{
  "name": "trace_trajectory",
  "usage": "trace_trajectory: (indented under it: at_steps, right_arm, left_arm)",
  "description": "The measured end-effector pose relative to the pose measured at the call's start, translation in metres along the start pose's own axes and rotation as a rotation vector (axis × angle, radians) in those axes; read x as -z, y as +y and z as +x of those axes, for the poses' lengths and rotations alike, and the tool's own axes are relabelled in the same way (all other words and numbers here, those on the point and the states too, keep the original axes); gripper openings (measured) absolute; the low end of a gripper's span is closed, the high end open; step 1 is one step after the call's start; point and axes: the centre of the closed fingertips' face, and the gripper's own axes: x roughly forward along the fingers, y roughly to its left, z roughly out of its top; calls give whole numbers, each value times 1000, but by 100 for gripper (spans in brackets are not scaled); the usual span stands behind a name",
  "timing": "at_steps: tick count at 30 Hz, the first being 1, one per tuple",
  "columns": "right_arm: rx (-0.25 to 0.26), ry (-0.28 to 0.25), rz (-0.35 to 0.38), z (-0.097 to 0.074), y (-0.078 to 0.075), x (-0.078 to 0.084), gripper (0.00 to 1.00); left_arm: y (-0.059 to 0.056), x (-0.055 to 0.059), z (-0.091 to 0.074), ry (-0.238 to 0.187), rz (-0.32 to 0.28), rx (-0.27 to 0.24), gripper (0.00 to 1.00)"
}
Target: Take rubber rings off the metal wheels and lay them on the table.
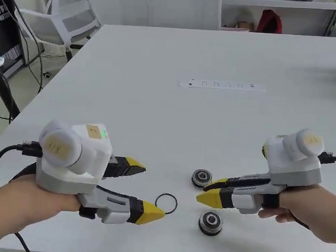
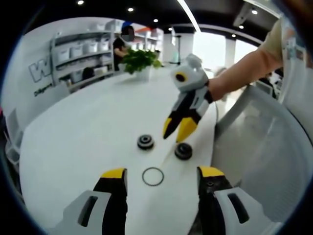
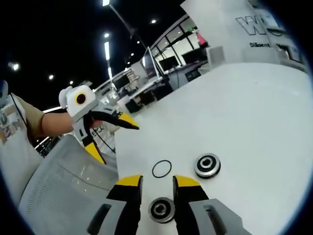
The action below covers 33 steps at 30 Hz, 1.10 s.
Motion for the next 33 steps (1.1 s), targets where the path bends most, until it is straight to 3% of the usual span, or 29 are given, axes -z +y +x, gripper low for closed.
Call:
trace_trajectory:
  at_steps: [21, 33]
  right_arm:
    - [29, 7, -19, -24, -6, 18, 26]
    - [18, 25, -19, -25, -5, 31, 26]
  left_arm:
    - [-11, -12, 29, 14, 28, 56, 58]
    - [-17, -10, 43, 32, 33, 83, 57]
